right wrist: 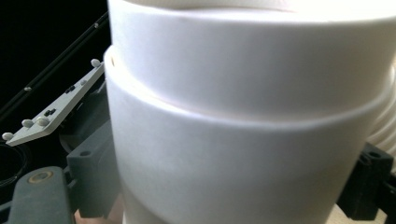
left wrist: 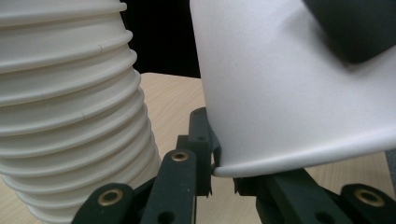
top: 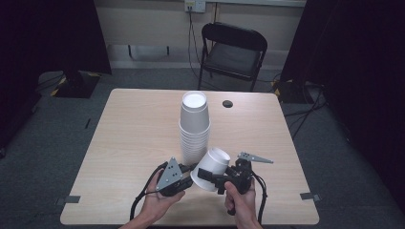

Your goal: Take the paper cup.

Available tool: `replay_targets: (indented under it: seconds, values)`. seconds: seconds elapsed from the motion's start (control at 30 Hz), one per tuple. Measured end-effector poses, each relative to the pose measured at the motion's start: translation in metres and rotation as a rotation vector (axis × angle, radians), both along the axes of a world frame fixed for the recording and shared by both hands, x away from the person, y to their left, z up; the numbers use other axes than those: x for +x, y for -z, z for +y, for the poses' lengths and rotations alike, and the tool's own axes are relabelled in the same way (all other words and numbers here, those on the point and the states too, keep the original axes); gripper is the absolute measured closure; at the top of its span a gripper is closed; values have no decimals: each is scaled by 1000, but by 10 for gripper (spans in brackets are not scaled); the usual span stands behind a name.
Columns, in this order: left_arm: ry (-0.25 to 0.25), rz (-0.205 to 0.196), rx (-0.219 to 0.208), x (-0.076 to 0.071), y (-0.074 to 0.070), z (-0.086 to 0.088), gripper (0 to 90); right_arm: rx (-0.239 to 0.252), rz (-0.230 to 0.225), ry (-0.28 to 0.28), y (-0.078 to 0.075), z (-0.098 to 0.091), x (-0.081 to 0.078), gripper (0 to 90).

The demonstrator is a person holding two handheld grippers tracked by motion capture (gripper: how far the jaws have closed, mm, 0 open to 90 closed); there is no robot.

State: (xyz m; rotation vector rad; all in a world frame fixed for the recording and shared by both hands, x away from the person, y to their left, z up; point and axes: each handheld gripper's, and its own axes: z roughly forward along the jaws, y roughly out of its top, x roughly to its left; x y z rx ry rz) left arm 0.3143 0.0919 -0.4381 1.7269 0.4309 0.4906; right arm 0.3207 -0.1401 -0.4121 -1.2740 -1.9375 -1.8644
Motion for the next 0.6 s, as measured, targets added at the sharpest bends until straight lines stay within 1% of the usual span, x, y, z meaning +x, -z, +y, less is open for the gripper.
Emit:
replay_targets:
  seconds: [0.03, 0.07, 0.13, 0.17, 0.2, 0.27, 0.3, 0.33, 0.4, 0.43, 0.6]
  values:
    - [5, -2, -8, 0, 0, 0, 813, 9, -8, -1, 0, 0, 0, 129]
    - [9, -1, -7, 0, 0, 1, 815, 10, -13, -3, -1, 0, -1, 128]
    - [3, -1, -13, 0, 0, 2, 817, 13, -15, 0, -2, -1, -1, 127]
    - [10, 7, -16, 0, 0, 1, 818, 20, -18, -2, -2, -1, 0, 127]
    - [3, 6, -12, 0, 0, 2, 819, 22, -25, 5, -3, -3, 0, 128]
    - [15, 17, -21, 0, 1, 2, 821, 36, -31, 12, -4, -5, 0, 128]
    - [17, 19, -14, 0, 2, 2, 821, 39, -32, 12, -5, -6, 1, 129]
    - [20, 22, -13, 0, 2, 2, 822, 37, -43, 21, -6, -8, 1, 130]
    - [27, 36, -9, -1, 4, 2, 822, 47, -51, 27, -7, -11, 2, 128]
    - [35, 44, -3, -1, 5, 2, 822, 44, -52, 30, -8, -12, 3, 128]
    - [49, 81, -5, -1, 4, 2, 824, 43, -70, 46, -11, -19, 5, 128]
